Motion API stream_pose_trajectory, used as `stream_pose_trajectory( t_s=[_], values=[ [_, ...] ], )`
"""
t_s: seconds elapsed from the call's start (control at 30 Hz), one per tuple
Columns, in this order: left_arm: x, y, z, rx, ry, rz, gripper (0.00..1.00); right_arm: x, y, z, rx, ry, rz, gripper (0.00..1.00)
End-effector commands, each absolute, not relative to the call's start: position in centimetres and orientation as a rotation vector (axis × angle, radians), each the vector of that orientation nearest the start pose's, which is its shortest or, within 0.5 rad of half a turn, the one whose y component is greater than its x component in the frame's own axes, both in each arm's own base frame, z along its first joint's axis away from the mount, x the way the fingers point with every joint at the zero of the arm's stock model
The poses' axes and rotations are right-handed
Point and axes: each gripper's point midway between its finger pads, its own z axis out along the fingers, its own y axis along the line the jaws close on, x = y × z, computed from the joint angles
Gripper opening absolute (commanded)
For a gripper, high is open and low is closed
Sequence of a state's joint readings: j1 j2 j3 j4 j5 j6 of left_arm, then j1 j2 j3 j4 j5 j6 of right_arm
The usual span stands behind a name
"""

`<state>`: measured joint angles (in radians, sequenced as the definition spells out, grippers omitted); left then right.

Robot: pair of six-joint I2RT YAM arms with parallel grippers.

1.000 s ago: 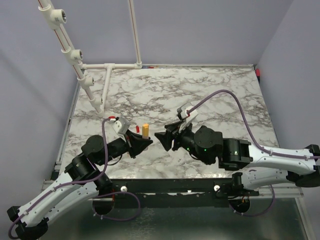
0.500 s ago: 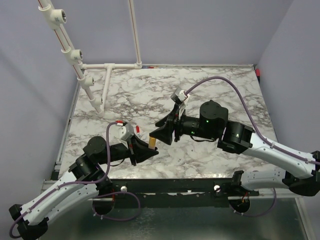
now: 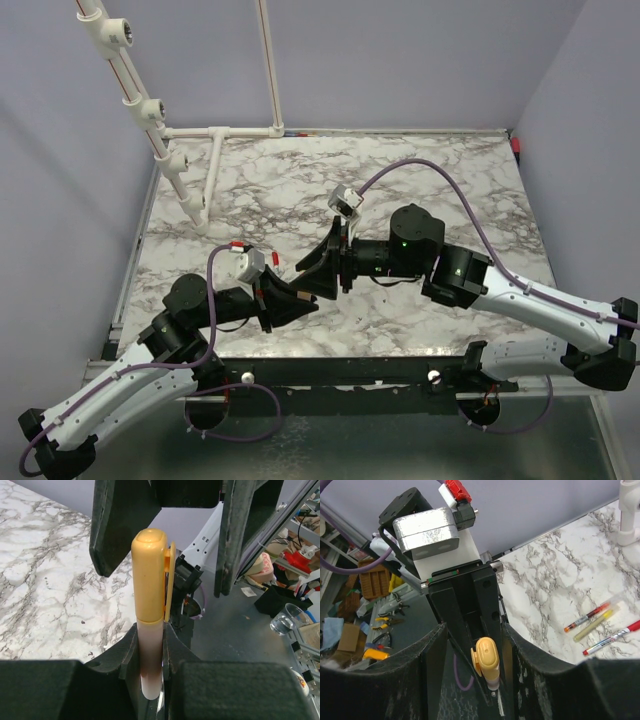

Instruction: Insert the pens into the pen caps

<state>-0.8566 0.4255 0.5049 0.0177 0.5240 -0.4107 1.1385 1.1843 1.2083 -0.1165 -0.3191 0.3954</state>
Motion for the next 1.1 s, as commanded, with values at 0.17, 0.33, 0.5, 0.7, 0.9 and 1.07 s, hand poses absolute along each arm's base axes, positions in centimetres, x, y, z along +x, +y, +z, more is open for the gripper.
stream_pose_trajectory(
  t_s=[0.17, 0.33, 0.5, 0.7, 0.9, 1.07],
  values=[
    [7.6, -24.7, 29.0, 0.802, 1.402, -1.41, 0.0, 9.9, 39.1, 35.6, -0.932, 1.627, 1.412, 0.42],
    [7.8, -24.8, 28.9, 0.79, 1.416, -1.41, 0.0, 10.2, 39.1, 34.9, -0.941, 1.636, 1.384, 0.31],
    [8.0, -24.8, 29.1, 0.769, 1.419, -1.405, 0.0, 10.4, 39.0, 34.0, -0.956, 1.639, 1.356, 0.06],
    [8.3, -24.2, 31.0, 0.707, 1.381, -1.406, 0.0, 10.0, 38.8, 32.6, -0.995, 1.647, 1.347, 0.01],
    [8.3, -24.0, 33.9, 0.687, 1.338, -1.415, 0.0, 9.3, 38.3, 31.7, -1.043, 1.651, 1.35, 0.01],
    [8.0, -24.3, 36.4, 0.709, 1.297, -1.427, 0.0, 8.2, 37.9, 31.2, -1.098, 1.651, 1.38, 0.01]
  ],
)
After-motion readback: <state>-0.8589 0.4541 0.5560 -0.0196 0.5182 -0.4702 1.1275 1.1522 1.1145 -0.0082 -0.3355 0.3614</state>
